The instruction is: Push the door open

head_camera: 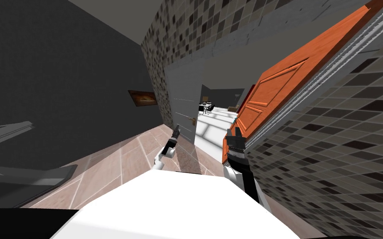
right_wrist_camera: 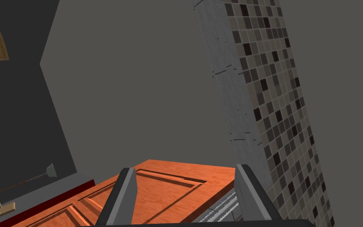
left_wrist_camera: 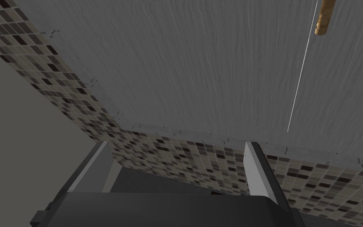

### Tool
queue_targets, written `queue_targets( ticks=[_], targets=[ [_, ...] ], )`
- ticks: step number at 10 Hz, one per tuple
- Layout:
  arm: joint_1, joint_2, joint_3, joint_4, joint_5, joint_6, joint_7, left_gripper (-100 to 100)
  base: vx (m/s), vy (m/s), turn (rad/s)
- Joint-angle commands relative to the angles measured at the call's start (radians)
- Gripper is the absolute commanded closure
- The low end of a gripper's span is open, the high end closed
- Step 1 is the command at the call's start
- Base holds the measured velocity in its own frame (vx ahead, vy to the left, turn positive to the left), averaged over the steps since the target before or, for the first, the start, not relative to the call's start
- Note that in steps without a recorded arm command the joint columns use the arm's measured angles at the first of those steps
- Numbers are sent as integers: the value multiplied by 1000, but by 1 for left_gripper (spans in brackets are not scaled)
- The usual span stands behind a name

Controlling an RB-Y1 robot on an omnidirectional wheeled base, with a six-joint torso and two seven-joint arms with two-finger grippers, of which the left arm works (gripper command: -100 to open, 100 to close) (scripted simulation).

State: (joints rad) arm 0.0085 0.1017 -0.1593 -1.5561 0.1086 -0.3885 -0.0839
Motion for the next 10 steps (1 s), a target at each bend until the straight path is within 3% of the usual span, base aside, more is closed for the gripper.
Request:
queue_targets(
  ticks=[1, 10],
  targets=[
    [-21, -1, -9, 38, 9, -1, -1, -100, 100, 57, -72],
    [-134, -5, -59, 237, 61, -5, -6, -100, 86, 59, -62]
  ],
)
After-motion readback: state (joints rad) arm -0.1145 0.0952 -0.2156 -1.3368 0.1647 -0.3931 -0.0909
